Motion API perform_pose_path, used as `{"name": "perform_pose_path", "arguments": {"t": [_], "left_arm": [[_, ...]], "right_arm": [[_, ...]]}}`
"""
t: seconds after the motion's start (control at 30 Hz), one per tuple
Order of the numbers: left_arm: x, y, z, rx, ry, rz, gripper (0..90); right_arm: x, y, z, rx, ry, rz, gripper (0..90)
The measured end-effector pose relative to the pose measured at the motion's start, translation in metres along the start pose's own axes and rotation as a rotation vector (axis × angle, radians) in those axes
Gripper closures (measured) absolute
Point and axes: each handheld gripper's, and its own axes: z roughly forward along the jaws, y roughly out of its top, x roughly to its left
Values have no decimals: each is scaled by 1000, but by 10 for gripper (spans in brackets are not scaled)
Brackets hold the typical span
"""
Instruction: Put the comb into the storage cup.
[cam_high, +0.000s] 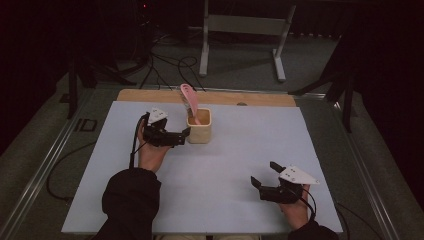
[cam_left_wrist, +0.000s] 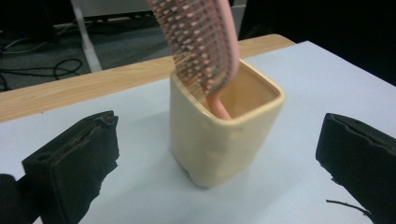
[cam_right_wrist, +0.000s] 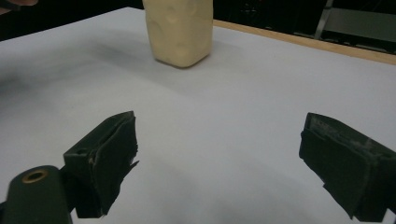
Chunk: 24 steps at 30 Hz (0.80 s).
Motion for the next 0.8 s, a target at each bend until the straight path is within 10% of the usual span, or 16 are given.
{"name": "perform_pose_path", "arguments": {"t": [0.8], "left_arm": [[9,-50,-53,-5,-3,13,1]], "right_arm": [[2,2,1,-7,1,0,108]]}}
